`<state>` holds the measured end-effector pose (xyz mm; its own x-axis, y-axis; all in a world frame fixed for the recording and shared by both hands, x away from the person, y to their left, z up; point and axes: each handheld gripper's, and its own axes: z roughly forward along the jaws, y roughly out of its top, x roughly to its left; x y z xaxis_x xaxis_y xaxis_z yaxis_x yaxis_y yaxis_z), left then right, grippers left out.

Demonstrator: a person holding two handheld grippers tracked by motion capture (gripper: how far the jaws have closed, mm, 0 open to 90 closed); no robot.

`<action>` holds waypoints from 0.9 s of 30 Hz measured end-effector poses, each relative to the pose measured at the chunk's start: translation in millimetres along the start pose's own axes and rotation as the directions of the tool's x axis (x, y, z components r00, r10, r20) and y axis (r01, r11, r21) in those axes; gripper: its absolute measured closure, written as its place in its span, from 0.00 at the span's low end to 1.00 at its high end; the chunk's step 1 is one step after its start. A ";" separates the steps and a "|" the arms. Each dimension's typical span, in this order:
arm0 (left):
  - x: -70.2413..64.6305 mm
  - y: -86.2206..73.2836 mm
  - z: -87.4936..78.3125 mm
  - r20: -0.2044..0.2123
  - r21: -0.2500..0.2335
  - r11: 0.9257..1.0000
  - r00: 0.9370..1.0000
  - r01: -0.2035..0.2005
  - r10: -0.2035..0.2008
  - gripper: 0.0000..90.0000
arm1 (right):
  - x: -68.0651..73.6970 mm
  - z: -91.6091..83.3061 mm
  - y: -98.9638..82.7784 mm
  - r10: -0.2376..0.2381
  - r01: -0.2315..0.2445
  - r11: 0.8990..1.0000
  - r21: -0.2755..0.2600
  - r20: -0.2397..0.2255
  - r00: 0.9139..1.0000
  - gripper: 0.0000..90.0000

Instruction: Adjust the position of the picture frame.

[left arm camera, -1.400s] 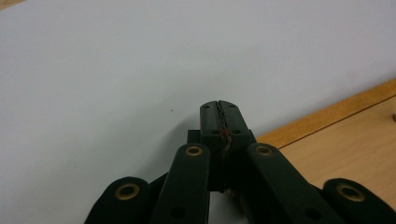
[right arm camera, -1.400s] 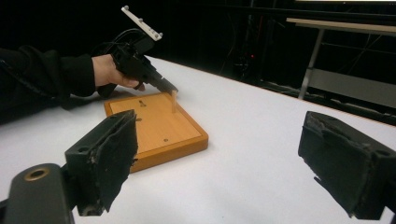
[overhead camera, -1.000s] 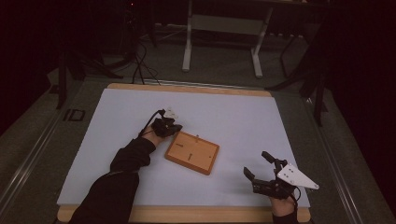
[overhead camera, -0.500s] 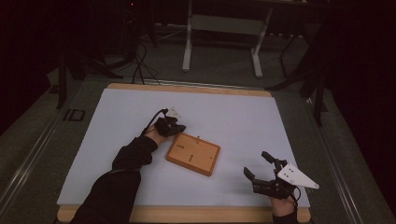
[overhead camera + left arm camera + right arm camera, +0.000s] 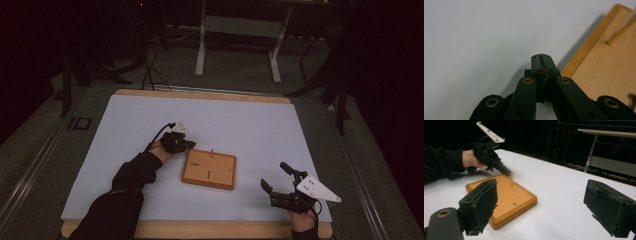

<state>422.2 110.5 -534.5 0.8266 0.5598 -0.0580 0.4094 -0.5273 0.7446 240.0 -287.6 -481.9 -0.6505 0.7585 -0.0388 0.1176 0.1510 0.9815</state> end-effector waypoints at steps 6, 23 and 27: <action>-12.6 -8.3 -6.3 0.018 -0.001 1.000 1.000 -0.015 0.015 1.00 | 1.2 0.3 0.6 -0.009 0.009 1.000 0.004 0.002 1.000 0.13; -9.2 -18.8 -36.9 0.023 -0.134 0.991 1.000 0.020 -0.017 0.92 | 0.0 0.0 0.1 0.001 -0.001 1.000 0.008 0.004 1.000 0.13; -11.4 -21.2 -49.0 0.007 -0.129 0.989 0.997 0.078 -0.078 0.75 | 0.8 0.4 0.1 -0.004 0.004 1.000 0.011 -0.001 1.000 0.13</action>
<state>385.1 146.6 -517.0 0.7946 0.5950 -0.1204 0.4196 -0.3950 0.8173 239.8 -286.8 -481.9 -0.6514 0.7575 -0.0424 0.1231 0.1607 0.9793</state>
